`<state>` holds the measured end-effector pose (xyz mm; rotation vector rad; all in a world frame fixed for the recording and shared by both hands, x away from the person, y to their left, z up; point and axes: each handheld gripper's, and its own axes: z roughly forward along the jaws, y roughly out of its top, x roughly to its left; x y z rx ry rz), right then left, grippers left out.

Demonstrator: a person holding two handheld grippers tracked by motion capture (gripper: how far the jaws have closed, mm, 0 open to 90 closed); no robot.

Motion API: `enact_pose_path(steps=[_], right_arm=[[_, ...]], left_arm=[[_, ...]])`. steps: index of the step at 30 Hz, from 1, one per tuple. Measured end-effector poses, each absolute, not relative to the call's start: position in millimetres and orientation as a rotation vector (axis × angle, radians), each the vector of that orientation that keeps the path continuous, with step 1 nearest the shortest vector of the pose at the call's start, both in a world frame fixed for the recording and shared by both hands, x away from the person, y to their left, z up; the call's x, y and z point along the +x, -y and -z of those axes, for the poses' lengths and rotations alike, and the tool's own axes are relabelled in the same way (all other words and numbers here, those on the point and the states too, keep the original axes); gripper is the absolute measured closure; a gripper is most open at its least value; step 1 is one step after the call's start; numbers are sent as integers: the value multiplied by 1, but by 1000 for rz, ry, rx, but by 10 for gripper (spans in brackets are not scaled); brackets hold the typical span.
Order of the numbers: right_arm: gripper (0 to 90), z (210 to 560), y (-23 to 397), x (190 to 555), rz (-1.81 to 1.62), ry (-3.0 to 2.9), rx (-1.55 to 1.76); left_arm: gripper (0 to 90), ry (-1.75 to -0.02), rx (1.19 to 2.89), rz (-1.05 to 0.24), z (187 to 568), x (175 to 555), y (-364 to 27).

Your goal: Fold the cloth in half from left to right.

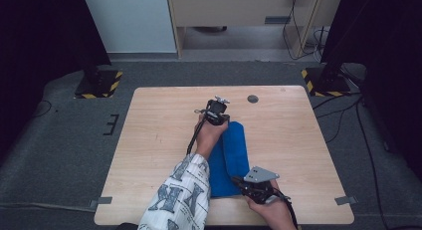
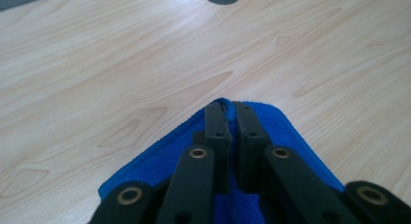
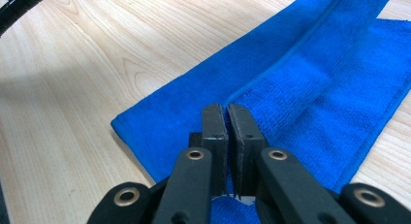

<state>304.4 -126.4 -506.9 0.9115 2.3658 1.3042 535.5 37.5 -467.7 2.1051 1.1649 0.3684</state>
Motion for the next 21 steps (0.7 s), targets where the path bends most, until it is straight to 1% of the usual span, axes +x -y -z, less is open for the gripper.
enact_pose_path(steps=[13, 21], right_arm=[[865, 509, 135, 302, -1272, -2394, 910], [863, 514, 139, 303, -1244, -2418, 927]], left_arm=[[863, -1152, 2122, -303, 482, 544, -17], [862, -1167, 2111, -266, 491, 548, -15]])
